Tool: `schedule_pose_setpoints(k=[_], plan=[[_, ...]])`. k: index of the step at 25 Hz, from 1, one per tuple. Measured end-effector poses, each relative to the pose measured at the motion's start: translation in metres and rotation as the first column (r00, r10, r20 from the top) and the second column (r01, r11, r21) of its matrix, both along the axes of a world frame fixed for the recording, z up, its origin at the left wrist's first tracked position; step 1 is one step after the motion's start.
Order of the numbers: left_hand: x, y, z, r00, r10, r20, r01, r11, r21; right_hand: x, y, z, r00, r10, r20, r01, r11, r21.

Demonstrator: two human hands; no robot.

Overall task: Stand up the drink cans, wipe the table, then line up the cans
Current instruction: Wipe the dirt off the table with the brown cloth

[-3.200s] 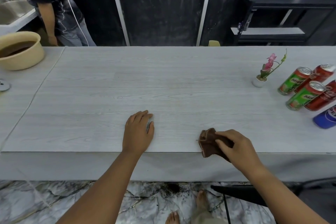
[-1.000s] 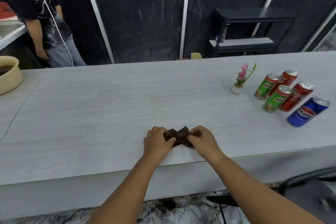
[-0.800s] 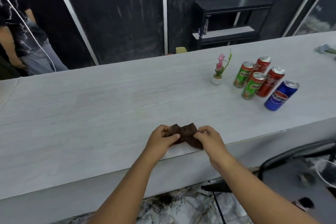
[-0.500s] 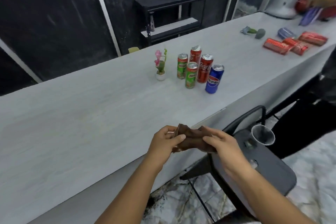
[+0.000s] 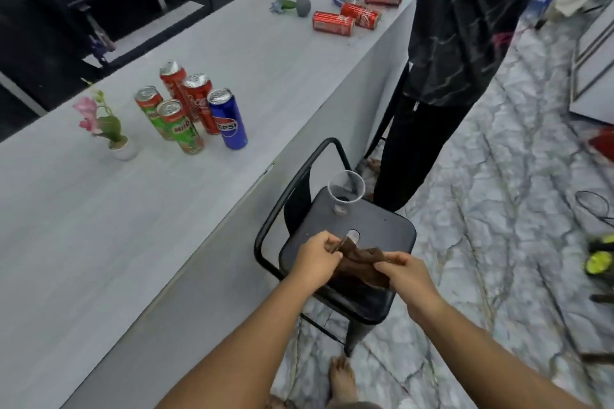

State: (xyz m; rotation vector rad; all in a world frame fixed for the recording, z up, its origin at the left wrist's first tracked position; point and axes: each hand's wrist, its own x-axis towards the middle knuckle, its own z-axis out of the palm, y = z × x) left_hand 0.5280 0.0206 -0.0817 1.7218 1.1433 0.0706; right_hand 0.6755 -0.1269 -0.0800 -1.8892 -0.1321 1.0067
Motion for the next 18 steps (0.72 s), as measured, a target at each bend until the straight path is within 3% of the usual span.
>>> schedule_pose_setpoints(k=[5, 9, 13, 18], plan=[[0.018, -0.007, -0.04, 0.984, -0.075, -0.164, 0.069, 0.997, -0.043, -0.002, -0.008, -0.047, 1.0, -0.011, -0.028, 0.007, 0.986, -0.167], [0.014, -0.015, -0.04, 0.978, -0.104, -0.179, 0.102, 0.995, -0.019, -0.002, -0.022, -0.057, 0.998, 0.05, -0.035, -0.056, 0.973, -0.223], [-0.006, -0.023, -0.014, 0.992, -0.1, -0.077, 0.109, 0.987, 0.122, -0.007, -0.028, -0.04, 0.944, 0.274, 0.182, -0.231, 0.946, -0.227], [-0.057, -0.031, 0.037, 0.987, -0.153, -0.037, 0.152, 0.858, 0.49, -0.042, 0.0, 0.006, 0.707, 0.477, 0.522, -0.441, 0.875, -0.202]])
